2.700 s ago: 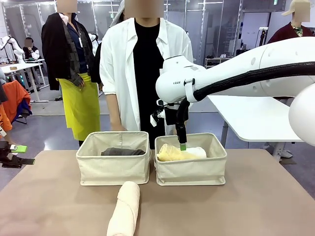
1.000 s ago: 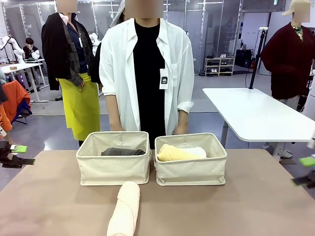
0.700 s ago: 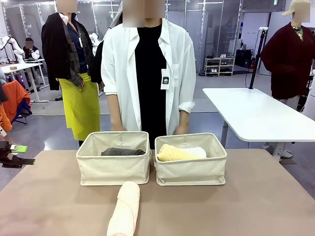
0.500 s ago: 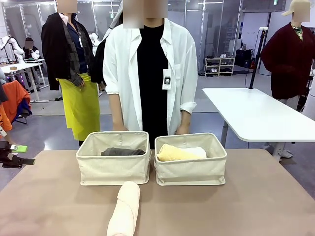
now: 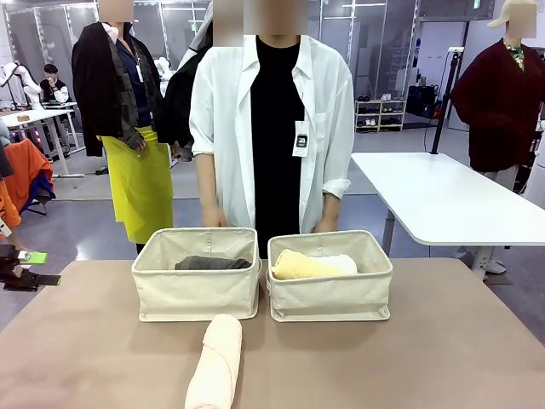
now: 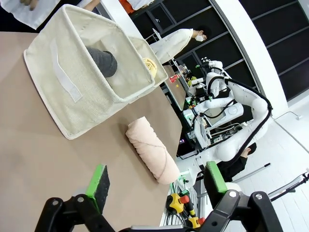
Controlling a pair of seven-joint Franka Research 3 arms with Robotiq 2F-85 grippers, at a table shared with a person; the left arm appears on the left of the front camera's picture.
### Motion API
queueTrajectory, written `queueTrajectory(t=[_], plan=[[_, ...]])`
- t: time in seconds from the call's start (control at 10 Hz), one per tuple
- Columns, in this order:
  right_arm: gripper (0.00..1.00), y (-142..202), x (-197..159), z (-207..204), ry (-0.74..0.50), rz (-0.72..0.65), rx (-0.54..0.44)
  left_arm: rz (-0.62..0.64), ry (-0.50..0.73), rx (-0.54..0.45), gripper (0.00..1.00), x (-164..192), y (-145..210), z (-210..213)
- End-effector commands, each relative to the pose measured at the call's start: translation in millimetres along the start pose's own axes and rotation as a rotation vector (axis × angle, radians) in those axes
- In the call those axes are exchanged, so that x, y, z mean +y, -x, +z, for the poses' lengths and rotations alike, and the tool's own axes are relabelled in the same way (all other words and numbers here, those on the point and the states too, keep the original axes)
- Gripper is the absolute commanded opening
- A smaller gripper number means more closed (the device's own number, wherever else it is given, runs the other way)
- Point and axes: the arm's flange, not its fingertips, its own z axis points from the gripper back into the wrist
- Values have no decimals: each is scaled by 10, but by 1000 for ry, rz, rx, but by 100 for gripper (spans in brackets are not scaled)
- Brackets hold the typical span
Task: Divide the towels into two baskets.
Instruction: Pick up one hotel-folded towel from the bottom of the table and place it in the Fabric basket indicated by the person.
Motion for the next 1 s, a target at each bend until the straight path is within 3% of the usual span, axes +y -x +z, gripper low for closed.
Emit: queueTrajectory(t=[0.0,0.8,0.9], plan=[[100,32,13,-52,6,4,-9,2,-8,-4,100,-48,18,5],[100,32,13,-52,6,4,-9,0,0,0,100,0,0,0],[100,32,13,-52,6,4,-9,-18,-11,84,100,-230,-167,-266]])
